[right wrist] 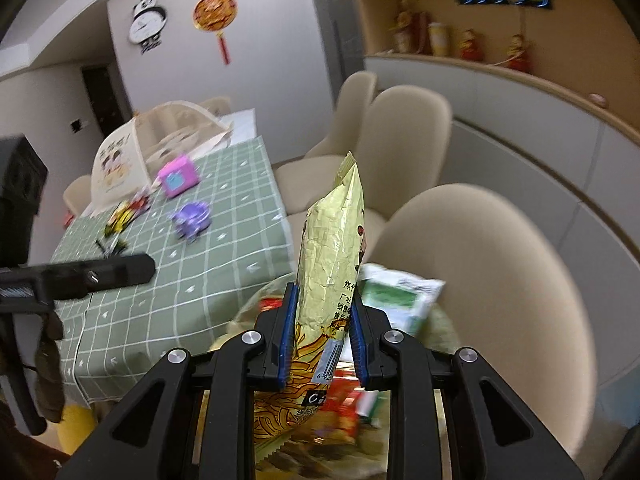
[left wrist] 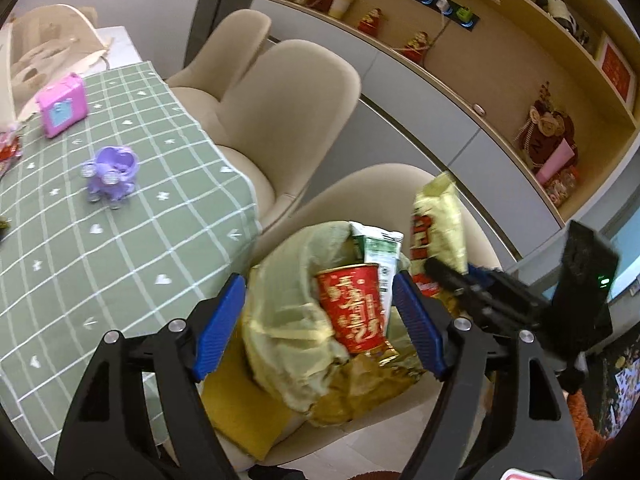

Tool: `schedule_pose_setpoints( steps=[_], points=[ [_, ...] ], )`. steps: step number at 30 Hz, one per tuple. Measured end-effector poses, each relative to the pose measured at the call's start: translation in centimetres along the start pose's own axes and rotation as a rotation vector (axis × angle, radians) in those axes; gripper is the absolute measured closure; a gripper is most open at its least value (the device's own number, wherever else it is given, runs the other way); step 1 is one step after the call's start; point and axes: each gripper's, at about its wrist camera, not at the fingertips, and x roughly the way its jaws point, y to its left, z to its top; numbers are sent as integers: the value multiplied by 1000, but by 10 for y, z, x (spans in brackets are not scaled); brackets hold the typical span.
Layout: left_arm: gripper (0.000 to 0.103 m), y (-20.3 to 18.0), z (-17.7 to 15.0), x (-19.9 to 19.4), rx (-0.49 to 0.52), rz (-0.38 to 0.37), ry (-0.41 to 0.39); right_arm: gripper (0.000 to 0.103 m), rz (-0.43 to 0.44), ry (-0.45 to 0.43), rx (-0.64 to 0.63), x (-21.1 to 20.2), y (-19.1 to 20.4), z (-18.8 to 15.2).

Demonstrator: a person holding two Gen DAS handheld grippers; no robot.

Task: Collect trash
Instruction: 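Open the left tool and right tool to drop the cup and bag inside, then move back to the table and grasp the yellow-white snack packet with the left tool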

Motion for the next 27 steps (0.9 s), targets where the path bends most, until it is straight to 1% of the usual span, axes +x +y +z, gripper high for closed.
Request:
schedule_pose_setpoints(
  steps=[3,5,9,12,16,18,20,21,23,27],
  points=[
    [31,12,0,-13,-9,26,-18,79,-7,52,-25,27,11,-5],
    [31,22,-1,-21,-21,40,-28,79,-12,118,-7,49,10,-15],
    [31,45,-6,-33,-56,76,-44,79,-29,193,18,72,6,-33],
    [31,59,-11,-39,-75,106,-50,79,-45,225,25,80,4,-39],
    [31,69,-14,-44,-74,161,-67,77,-52,217,54,78,-1,-40],
    [31,73,-14,-47,-71,189,-77,68,-70,217,58,75,-2,-38],
    [31,77,-15,-49,-73,205,-83,44,-74,221,42,70,-2,-37],
    [31,79,-15,-51,-74,214,-87,41,-80,211,34,67,-1,-36],
    [31,82,-15,-53,-72,235,-93,40,-97,195,12,60,3,-32],
    [31,92,-18,-59,-63,311,-100,39,-111,172,-6,45,6,-24]
  ],
)
